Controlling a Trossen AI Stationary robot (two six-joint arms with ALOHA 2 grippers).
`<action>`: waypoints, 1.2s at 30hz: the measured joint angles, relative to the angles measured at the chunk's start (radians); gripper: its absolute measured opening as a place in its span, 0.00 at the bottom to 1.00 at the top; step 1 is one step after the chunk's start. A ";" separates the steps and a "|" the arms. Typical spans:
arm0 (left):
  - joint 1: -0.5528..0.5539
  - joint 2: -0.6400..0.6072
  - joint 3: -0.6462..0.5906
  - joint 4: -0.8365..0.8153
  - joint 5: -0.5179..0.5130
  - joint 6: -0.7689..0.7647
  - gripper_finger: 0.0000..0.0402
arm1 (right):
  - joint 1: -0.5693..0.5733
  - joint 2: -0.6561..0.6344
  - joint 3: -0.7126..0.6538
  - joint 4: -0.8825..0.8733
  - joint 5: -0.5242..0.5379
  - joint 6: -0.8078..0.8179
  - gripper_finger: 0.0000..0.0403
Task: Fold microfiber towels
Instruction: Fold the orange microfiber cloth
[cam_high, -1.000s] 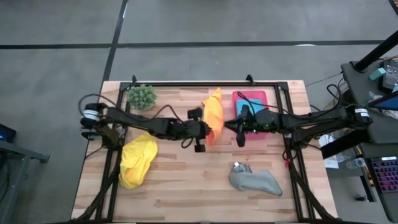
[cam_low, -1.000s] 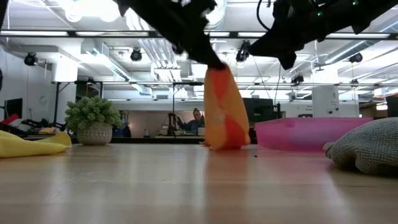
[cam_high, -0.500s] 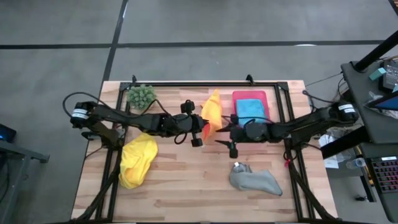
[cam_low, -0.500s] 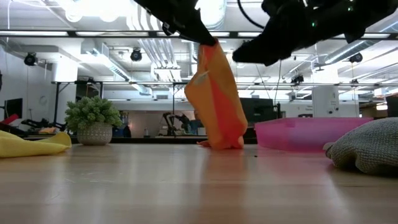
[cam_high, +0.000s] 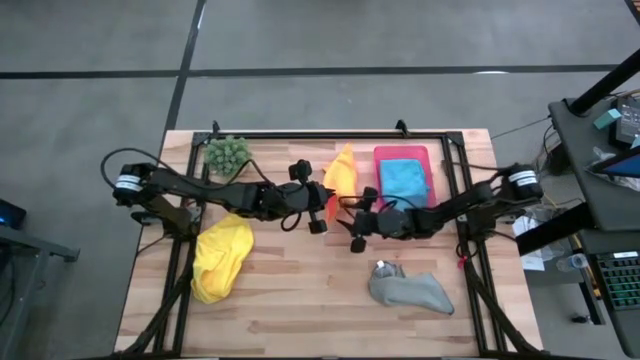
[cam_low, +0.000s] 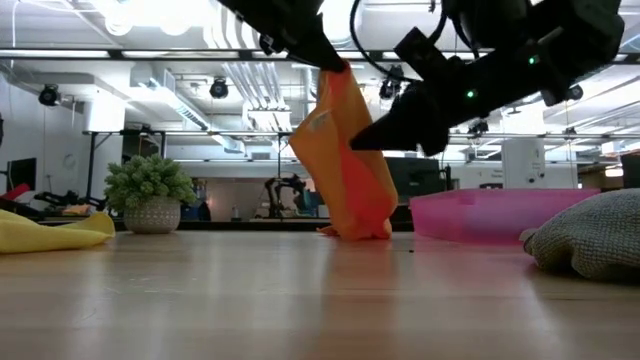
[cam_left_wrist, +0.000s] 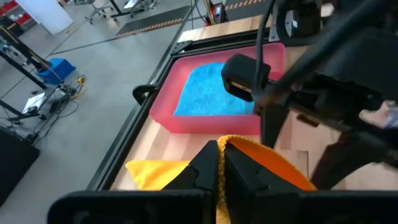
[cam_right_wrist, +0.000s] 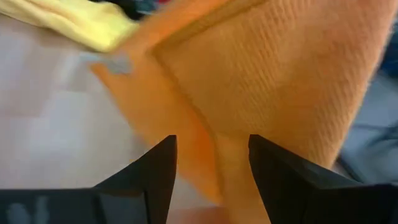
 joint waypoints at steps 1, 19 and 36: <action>0.000 0.000 0.000 0.000 0.000 0.000 0.00 | 0.007 0.021 0.000 0.050 0.042 -0.023 0.47; 0.000 0.000 0.000 0.005 -0.002 0.000 0.00 | 0.081 0.441 0.104 0.804 0.562 -0.495 0.46; 0.000 0.000 -0.007 -0.064 -0.075 0.002 0.00 | 0.097 0.354 0.171 0.848 0.555 -0.651 0.46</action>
